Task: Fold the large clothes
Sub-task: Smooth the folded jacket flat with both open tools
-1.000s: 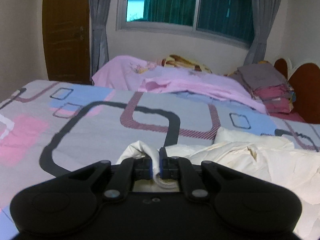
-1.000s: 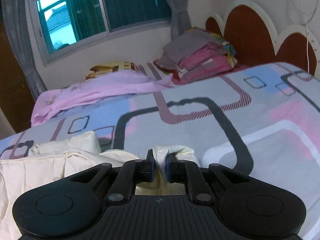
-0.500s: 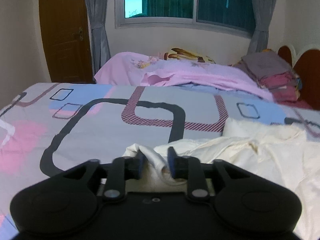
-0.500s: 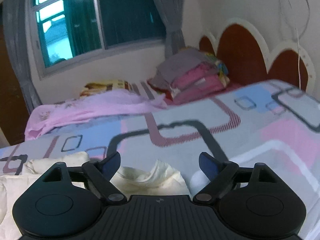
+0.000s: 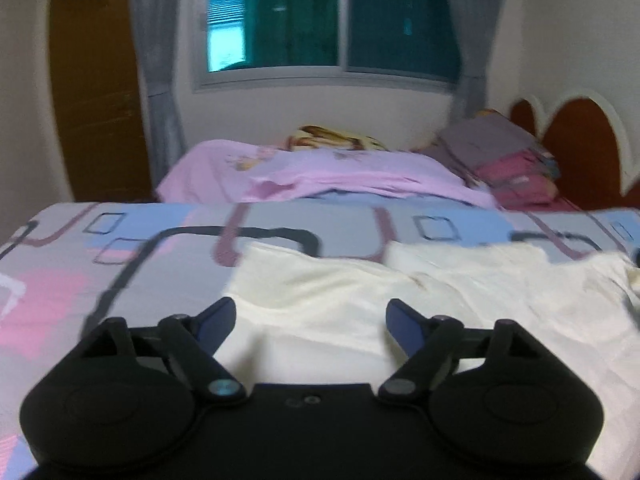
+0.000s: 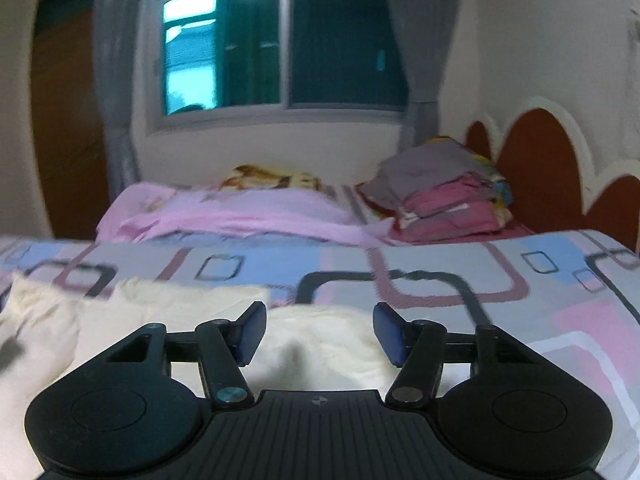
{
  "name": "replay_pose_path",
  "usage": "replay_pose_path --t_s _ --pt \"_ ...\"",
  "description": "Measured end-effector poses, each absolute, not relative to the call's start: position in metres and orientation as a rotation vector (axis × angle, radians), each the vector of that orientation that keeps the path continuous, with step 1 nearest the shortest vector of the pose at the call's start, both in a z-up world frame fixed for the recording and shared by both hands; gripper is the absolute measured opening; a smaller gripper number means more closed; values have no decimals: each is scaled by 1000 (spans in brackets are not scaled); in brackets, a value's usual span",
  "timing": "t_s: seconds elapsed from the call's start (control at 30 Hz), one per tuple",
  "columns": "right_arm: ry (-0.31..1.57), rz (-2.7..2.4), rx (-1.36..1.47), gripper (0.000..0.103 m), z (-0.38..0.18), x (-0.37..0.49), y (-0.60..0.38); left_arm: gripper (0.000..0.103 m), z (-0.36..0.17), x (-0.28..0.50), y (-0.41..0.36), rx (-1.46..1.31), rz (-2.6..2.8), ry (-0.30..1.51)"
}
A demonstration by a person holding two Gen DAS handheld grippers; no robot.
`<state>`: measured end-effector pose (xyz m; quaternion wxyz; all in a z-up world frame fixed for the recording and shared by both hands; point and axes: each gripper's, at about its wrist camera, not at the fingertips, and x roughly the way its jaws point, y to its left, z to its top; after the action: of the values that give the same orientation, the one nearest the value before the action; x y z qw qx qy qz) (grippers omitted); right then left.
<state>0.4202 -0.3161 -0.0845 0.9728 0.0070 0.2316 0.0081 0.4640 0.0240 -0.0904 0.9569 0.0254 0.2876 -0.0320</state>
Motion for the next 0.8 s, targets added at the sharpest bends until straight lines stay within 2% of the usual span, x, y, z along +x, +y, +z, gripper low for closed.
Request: replay_pose_path --t_s 0.23,0.53,0.8 --pt "481 16 -40 59 -104 444 -292 78 -114 487 -8 93 -51 581" --pt "557 -88 -102 59 -160 488 -317 86 -158 506 3 109 34 586" --pt "572 -88 -58 59 -193 505 -330 87 -176 518 8 61 42 556"
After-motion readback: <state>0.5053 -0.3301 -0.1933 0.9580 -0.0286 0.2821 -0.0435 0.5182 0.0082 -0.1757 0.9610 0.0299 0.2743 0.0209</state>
